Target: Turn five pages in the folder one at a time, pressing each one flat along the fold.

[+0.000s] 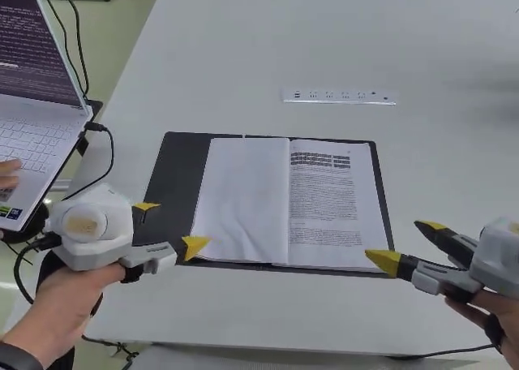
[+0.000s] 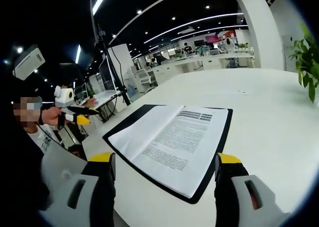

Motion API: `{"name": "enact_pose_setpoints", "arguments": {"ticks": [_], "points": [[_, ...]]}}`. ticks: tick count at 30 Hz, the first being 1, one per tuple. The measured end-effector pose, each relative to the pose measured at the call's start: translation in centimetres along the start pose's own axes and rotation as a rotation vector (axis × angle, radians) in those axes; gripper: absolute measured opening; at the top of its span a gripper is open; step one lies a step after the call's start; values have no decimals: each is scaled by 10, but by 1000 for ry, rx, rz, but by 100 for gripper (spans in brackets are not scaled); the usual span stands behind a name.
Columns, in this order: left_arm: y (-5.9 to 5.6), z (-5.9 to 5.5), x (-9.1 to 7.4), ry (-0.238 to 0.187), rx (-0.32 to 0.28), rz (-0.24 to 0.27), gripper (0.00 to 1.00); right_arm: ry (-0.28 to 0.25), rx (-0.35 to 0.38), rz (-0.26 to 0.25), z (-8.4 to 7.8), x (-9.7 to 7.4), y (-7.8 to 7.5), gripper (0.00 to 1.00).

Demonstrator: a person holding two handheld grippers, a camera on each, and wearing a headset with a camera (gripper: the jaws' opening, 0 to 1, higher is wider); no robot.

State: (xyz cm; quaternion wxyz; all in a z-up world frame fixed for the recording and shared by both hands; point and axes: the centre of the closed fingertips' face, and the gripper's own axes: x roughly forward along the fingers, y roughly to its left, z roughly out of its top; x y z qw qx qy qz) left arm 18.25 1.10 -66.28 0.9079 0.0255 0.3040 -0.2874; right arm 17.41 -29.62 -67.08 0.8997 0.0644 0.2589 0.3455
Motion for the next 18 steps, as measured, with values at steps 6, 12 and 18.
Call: {"name": "enact_pose_setpoints", "arguments": {"ticks": [6, 12, 18], "points": [[-4, -9, -7, -2, -26, 4, 68, 4, -25, -7, 1, -11, 3, 86], [-7, -12, -10, -3, -45, 6, 70, 16, -31, -7, -2, -14, 2, 90], [-14, -7, -12, -14, -56, 2, 74, 34, -45, 0, -6, -13, 0, 92]]}}
